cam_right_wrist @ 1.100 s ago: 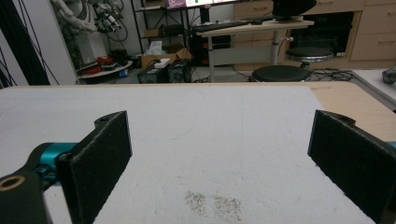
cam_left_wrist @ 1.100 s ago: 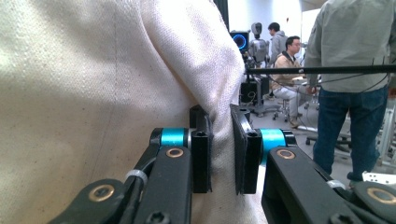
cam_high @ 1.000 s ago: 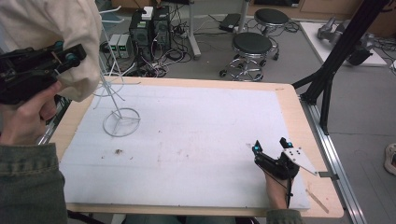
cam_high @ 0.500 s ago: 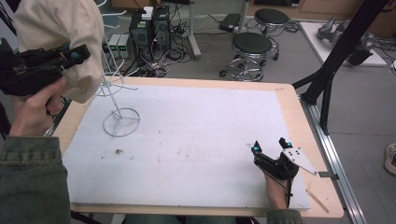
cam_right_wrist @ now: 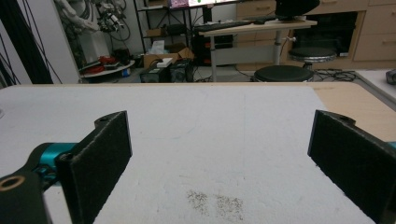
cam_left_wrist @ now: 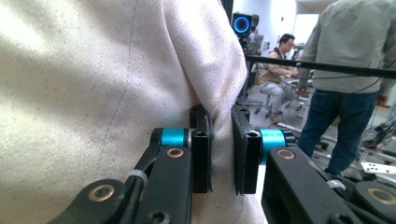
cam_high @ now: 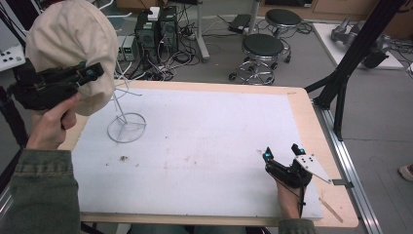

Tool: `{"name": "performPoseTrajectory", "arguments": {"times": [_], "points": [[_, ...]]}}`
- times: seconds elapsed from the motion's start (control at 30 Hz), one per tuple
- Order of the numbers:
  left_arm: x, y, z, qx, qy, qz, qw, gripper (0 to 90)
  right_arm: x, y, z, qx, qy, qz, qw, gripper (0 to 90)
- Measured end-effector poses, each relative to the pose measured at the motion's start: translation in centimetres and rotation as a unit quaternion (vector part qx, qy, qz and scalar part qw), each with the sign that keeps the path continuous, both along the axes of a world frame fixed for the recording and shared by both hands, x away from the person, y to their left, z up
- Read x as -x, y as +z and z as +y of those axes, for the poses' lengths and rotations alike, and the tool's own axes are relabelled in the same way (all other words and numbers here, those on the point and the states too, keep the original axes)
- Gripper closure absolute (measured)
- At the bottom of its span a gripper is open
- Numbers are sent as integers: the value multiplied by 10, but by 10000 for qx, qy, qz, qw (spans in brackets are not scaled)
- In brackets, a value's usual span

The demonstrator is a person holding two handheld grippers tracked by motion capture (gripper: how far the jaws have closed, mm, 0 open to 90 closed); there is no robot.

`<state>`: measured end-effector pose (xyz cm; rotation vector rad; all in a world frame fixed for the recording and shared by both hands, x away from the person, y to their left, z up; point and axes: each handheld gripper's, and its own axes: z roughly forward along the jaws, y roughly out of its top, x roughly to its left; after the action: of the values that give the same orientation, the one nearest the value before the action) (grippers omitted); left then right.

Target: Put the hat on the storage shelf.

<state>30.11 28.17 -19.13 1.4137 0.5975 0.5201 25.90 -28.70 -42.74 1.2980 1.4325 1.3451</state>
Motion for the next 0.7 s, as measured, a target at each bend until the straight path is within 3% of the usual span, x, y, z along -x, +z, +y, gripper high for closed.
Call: {"name": "performPoseTrajectory", "arguments": {"times": [0.37, 0.7], "points": [[-3, -10, 2, 146, -118, 172, 9997, 776, 0, 0, 0, 53, 7, -24, 10000, 51], [-3, -11, 2, 198, -110, 170, 9996, 678, 0, 0, -1, 71, -3, -31, 10000, 51]]}}
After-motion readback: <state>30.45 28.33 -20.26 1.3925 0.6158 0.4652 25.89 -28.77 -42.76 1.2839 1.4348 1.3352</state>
